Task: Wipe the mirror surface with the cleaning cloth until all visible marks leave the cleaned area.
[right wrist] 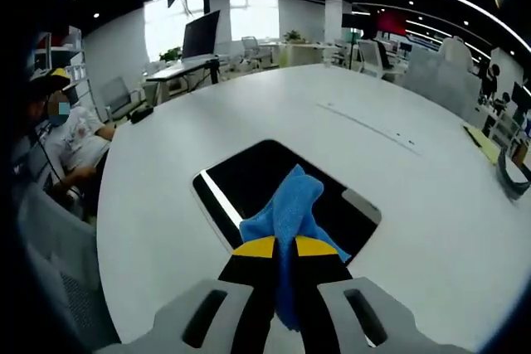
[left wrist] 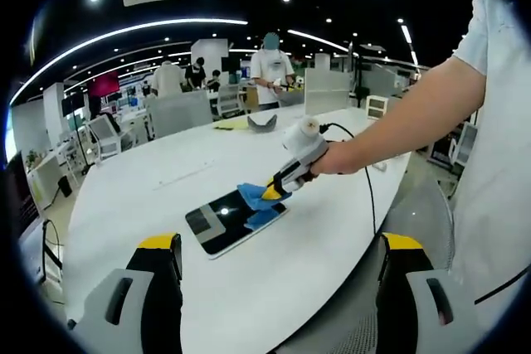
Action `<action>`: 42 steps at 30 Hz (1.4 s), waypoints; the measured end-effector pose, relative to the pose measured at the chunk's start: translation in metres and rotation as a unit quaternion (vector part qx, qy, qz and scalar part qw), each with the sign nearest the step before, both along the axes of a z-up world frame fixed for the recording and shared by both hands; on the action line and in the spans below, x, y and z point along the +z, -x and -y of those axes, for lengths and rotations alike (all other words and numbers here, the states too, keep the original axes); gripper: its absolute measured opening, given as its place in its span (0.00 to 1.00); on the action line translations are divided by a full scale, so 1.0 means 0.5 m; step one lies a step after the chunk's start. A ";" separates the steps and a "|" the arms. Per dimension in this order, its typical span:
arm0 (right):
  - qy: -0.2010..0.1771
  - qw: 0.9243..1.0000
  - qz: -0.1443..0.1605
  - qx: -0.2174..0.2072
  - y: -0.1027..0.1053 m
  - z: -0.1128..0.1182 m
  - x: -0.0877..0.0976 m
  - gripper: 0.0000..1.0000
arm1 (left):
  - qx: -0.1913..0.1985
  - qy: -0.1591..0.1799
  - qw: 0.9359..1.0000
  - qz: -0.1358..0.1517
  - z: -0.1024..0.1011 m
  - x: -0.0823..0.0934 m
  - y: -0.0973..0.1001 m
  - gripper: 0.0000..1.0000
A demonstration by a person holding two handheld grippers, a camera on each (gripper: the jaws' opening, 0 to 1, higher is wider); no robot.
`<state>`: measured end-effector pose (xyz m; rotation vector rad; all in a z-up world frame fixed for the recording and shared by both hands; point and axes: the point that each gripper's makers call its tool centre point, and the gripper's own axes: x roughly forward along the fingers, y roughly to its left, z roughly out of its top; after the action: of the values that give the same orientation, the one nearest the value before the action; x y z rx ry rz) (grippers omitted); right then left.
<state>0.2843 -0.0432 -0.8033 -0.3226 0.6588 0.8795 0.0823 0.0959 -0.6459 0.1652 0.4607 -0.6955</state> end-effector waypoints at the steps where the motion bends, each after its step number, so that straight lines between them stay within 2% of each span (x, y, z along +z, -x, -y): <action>1: 0.002 1.000 0.000 -0.003 -0.002 0.012 -0.002 0.02 | -0.002 -0.002 1.000 0.001 0.000 0.000 -0.001 0.99; 8: 0.004 1.000 -0.002 -0.023 -0.009 0.071 -0.008 0.02 | -0.003 -0.004 1.000 0.001 -0.003 0.000 -0.008 0.99; 17: 0.017 0.999 0.000 -0.034 -0.015 0.123 -0.016 0.02 | 0.001 -0.007 1.000 0.003 -0.011 0.002 -0.017 0.99; 22: 0.012 0.998 -0.008 -0.065 -0.027 0.169 -0.016 0.02 | 0.002 -0.008 1.000 0.004 -0.012 0.003 -0.018 0.99; 25: 0.021 0.997 -0.007 -0.067 -0.027 0.190 -0.020 0.02 | 0.001 -0.010 1.000 0.003 -0.008 0.001 -0.017 0.99; 31: 0.023 0.997 -0.005 -0.069 -0.029 0.199 -0.021 0.02 | 0.000 -0.011 1.000 0.001 -0.005 0.002 -0.013 0.99; 37: 0.038 0.998 -0.014 -0.056 -0.021 0.203 -0.054 0.02 | 0.008 -0.017 1.000 0.000 -0.021 0.008 -0.009 0.99; 42: 0.031 0.997 -0.023 -0.062 -0.017 0.210 -0.070 0.02 | 0.014 -0.023 1.000 -0.007 -0.025 0.001 -0.005 0.99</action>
<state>0.2929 -0.1482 -0.8382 -0.3137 0.7419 0.7512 0.0850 0.1084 -0.6455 0.1973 0.4917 -0.6599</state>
